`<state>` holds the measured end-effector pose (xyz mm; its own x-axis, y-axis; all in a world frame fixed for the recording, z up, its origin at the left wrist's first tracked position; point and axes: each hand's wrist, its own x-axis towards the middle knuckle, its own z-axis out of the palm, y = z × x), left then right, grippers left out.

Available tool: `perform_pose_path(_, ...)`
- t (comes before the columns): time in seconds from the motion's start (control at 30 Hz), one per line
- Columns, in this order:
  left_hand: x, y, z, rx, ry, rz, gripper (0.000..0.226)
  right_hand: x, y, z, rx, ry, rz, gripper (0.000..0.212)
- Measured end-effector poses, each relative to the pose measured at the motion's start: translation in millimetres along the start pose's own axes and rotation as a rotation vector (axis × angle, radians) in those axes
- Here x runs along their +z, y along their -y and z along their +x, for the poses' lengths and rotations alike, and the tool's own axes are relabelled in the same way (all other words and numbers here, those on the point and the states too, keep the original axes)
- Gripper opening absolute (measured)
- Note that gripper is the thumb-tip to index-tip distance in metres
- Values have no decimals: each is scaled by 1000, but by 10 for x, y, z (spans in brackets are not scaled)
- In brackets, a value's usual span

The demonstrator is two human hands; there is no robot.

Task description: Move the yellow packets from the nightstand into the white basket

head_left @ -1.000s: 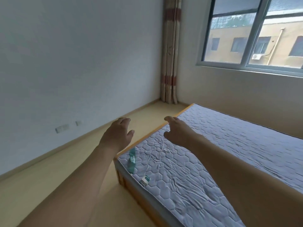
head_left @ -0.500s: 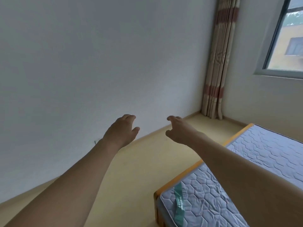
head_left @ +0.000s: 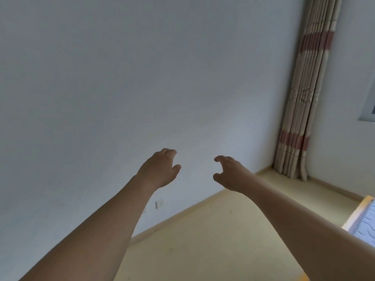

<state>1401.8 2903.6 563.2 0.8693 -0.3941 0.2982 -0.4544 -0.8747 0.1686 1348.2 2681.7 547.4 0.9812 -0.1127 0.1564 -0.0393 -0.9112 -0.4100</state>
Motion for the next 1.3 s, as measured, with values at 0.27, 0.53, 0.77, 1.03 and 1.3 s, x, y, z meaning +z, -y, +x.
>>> perform_pose_path(0.27, 239, 456, 1755, 86, -2, -45, 53, 57, -144, 1544, 98, -69, -13, 59)
perform_pose_path(0.53, 1077, 405, 3702, 215, 11, -36, 54, 164, -972, 3329, 181, -97, -11, 61)
perform_pose_path(0.77, 1243, -64, 5627, 328, -49, -33, 53, -312, -1855, 4762, 265, -179, 16, 60)
perform_pose_path(1.03, 2052, -721, 7481, 490, 18, -76, 54, -528, -2940, 6090, 370, -210, -19, 60)
perform_pose_path(1.3, 2923, -1327, 9571, 629, 71, -136, 55, -730, -4024, 7676, 490, -259, 0, 64)
